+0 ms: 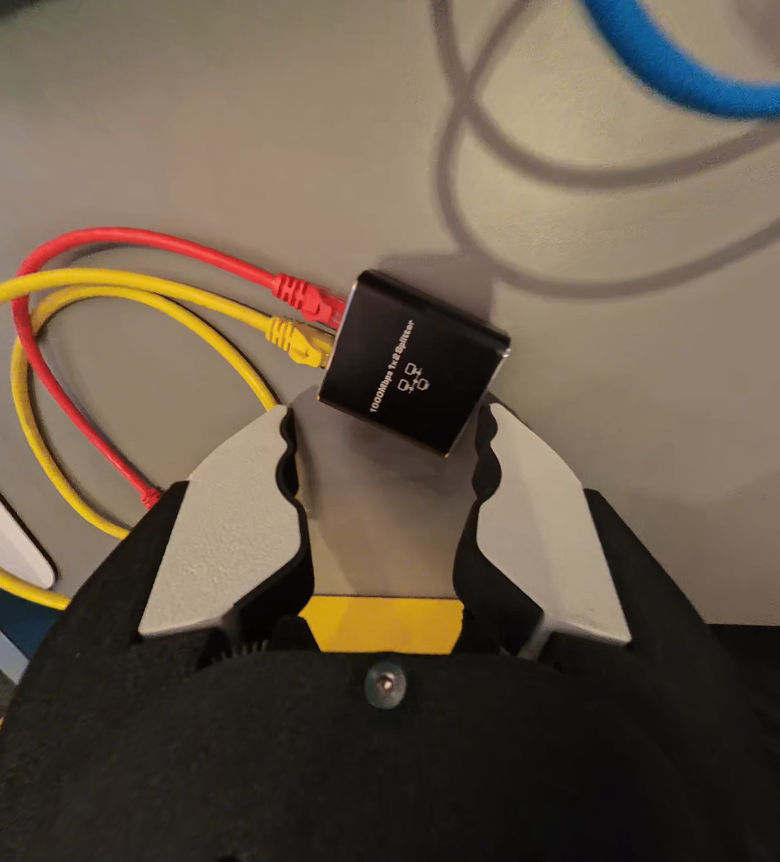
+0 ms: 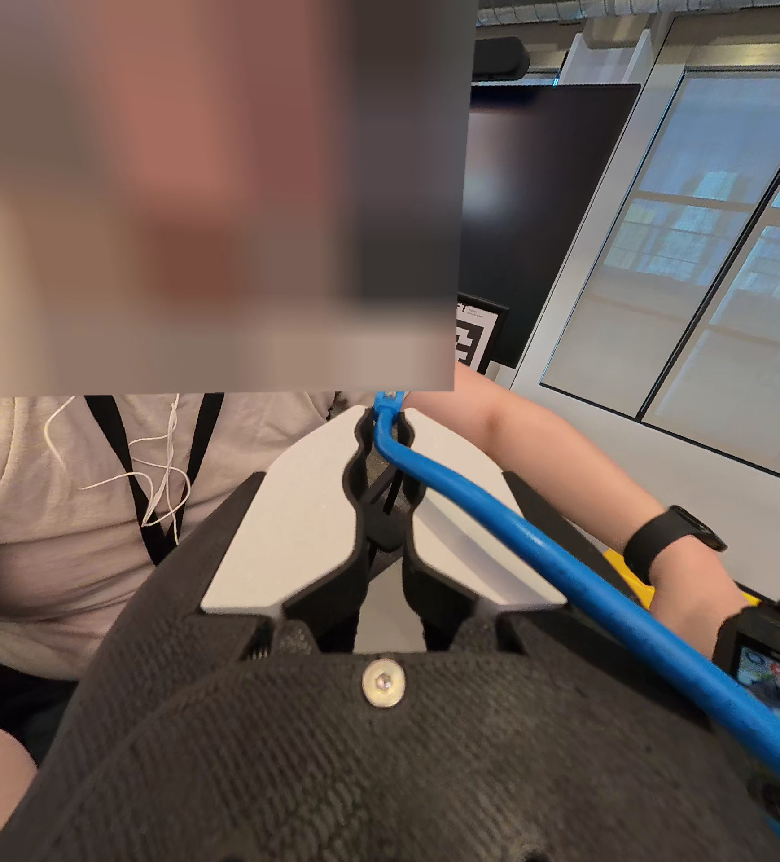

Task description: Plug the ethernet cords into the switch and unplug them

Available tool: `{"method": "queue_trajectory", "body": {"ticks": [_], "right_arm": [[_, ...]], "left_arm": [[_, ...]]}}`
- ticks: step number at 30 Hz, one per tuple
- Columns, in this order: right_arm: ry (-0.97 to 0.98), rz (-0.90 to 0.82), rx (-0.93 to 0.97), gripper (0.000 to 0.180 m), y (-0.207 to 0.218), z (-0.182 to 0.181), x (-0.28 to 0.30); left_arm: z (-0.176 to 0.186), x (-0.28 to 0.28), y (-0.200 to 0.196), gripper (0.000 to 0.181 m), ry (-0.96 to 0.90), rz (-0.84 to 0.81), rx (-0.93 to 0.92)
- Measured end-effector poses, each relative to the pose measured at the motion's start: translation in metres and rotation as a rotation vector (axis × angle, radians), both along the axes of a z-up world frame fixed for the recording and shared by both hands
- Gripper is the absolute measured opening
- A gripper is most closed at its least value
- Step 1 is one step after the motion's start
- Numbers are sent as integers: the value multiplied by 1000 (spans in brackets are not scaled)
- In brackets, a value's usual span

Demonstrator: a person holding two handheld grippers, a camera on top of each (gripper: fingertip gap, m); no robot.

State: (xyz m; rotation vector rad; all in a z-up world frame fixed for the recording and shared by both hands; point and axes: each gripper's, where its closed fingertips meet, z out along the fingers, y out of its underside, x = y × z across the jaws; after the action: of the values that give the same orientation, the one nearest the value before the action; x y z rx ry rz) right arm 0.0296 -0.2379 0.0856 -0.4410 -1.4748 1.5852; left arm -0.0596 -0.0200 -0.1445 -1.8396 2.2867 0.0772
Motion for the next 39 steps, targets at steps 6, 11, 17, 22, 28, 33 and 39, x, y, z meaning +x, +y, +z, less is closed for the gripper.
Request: {"method": "queue_trajectory", "body": {"ticks": [6,11,17,22,28,33,39], "right_arm": [[-31,-6,15,10,-1,-5,-3],[-33,-14,10,10,1,-5,-4],[-23,-13,15,10,0,-3,0],[-20,-10,19,10,-1,-3,3],[-27,-11,17,10,0,-4,2],[-45,-7,26,10,-1,-7,1],[-47,2,36,10,-4,-8,2]], "left_arm": [[-11,6,0,69,2,55,-67],[-12,19,-4,69,-85,196,-114],[-13,27,-9,69,-183,451,-102],[-11,33,-13,55,-298,608,-127],[-2,33,-2,87,-266,313,14],[-11,39,-3,74,-183,290,-65],[-12,45,9,66,-203,435,-72]]}}
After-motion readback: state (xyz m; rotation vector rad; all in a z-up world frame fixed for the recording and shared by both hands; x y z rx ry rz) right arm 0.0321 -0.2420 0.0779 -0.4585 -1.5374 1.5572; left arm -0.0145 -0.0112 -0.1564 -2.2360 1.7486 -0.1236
